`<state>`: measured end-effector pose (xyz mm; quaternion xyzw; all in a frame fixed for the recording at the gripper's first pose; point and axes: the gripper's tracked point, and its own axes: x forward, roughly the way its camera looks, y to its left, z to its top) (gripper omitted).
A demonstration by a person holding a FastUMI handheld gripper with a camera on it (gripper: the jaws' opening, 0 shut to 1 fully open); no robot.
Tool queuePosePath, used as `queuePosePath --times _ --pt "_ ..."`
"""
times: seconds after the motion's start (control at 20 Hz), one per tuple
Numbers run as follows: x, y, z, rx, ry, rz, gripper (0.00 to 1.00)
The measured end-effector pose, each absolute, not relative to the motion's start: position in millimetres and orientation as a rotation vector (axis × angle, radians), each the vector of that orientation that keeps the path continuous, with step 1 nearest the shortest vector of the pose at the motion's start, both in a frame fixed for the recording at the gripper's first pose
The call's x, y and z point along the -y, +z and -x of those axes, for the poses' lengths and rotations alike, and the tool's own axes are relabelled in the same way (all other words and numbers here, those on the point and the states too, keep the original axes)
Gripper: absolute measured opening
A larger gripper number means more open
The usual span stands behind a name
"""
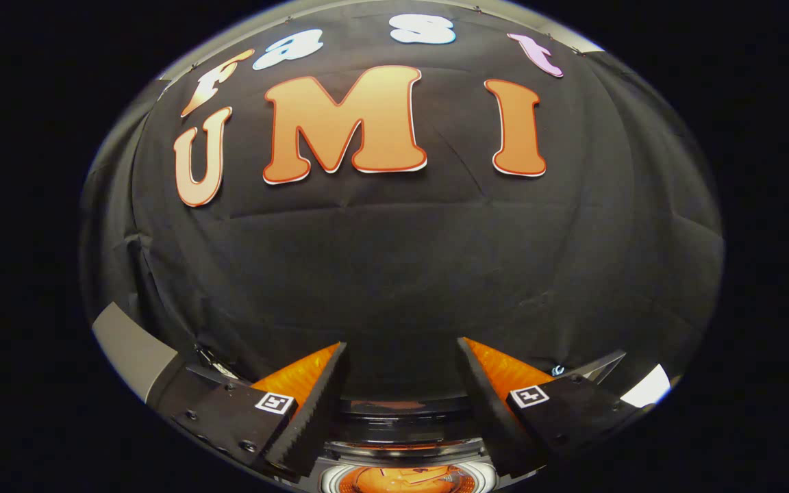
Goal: Put the clothes into the washing machine and then close the washing machine lid.
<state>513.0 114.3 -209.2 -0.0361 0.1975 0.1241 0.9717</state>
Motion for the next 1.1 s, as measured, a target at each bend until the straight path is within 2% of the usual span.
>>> queuePosePath --times 0.5,1.1 --pt "-110 -208 -498 -0.367 0.248 0.057 1.0" --pt "-92 -208 -418 -0.376 0.227 0.077 1.0"
